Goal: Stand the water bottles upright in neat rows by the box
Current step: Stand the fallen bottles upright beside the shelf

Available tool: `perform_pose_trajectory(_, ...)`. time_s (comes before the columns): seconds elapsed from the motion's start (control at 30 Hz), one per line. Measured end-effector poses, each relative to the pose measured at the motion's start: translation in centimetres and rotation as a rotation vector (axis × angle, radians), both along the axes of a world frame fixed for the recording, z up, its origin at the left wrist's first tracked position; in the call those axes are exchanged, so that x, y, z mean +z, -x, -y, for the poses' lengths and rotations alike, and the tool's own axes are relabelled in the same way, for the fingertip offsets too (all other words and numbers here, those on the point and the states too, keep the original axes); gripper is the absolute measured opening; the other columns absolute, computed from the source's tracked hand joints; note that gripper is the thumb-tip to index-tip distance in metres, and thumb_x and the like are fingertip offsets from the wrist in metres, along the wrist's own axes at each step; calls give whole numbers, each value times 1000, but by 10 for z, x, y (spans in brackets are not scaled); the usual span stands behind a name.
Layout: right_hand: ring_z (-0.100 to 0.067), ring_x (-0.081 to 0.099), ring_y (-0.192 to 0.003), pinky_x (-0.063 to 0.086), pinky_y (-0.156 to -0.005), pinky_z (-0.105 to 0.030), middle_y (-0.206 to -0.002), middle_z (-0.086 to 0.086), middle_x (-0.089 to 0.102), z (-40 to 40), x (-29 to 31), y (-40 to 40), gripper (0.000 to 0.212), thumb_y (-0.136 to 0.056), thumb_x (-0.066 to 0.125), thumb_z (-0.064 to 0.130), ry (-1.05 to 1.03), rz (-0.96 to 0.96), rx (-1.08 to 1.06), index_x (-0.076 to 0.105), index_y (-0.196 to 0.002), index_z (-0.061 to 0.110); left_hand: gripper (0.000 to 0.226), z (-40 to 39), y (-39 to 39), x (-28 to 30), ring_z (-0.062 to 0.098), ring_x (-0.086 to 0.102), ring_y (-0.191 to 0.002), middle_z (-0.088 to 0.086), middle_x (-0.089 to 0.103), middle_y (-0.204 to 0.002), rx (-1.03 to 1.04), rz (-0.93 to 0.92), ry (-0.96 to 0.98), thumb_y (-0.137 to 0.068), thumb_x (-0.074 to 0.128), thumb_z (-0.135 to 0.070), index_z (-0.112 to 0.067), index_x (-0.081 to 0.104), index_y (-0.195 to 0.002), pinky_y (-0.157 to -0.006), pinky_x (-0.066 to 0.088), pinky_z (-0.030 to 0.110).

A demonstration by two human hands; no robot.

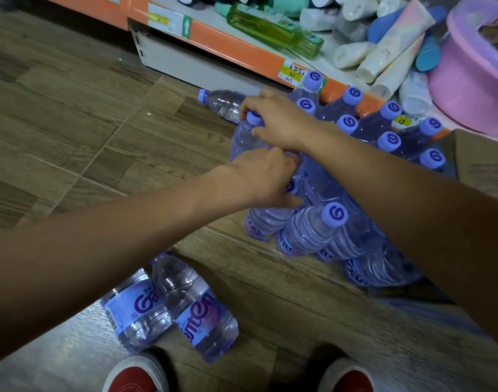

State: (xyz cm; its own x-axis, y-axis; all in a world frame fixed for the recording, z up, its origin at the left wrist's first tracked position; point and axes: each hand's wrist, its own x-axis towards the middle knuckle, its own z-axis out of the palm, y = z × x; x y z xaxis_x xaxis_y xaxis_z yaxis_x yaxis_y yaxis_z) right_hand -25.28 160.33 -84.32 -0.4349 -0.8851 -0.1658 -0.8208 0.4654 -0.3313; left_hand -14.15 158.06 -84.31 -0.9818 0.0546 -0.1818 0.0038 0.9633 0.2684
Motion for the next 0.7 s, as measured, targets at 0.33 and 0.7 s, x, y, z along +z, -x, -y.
perform_pose_trajectory(0.33, -33, 52, -104, 44, -91, -47, -120, -12, 42, 0, 0, -2, 31, -87, 49, 7, -17, -16, -17, 54, -115, 20, 34, 8, -10, -6, 29, 53, -94, 2, 44, -93, -128, -69, -223, -75, 71, -26, -7, 52, -95, -79, 45, 40)
perform_pose_trajectory(0.7, -33, 52, -104, 43, -92, -48, -119, -12, 43, 0, -2, 0, 32, -86, 48, 5, -1, 3, -12, 55, -114, 20, 41, 1, -18, -4, 29, 53, -99, 5, 48, -105, -94, -62, -92, -80, 62, -32, -10, 49, -112, -70, 37, 33)
